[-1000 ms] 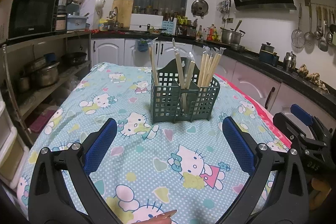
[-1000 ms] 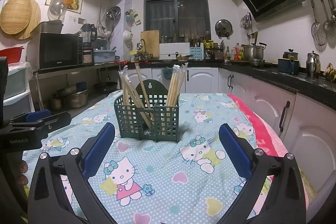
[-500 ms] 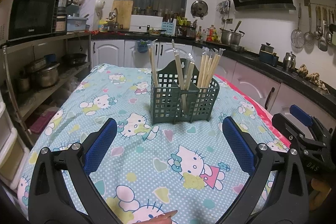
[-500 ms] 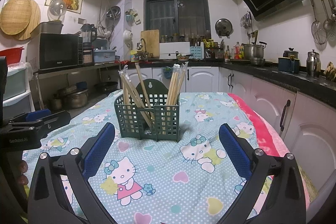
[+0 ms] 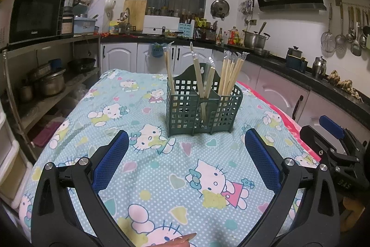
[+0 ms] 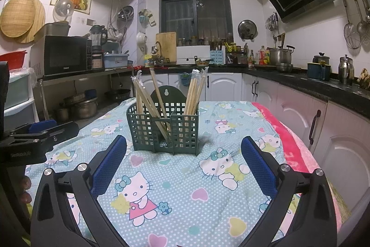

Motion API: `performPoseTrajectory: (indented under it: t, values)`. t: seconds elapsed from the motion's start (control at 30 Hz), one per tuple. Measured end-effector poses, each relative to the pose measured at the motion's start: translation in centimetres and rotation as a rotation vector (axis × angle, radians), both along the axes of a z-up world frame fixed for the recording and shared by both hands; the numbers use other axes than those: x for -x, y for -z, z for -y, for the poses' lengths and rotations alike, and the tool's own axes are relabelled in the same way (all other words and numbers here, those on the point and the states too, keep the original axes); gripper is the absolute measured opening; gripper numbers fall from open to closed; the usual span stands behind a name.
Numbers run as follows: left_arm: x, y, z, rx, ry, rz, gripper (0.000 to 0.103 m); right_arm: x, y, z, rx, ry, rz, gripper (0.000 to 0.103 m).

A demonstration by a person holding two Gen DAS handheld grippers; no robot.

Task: Organize utensils

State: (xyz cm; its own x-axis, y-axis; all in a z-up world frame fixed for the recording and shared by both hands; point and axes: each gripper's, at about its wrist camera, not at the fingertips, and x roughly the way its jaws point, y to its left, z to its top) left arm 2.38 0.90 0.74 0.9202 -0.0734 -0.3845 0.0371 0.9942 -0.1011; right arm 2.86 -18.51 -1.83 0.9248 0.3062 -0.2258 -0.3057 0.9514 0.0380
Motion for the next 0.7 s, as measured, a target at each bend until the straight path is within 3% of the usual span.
performPoseTrajectory:
  t: [0.7]
  values:
    - [-1.5, 0.9, -0.9, 0.049, -0.01, -0.072, 0.092, -0.7, -0.5, 1.6, -0.017, 0.046, 0.003, 0.097]
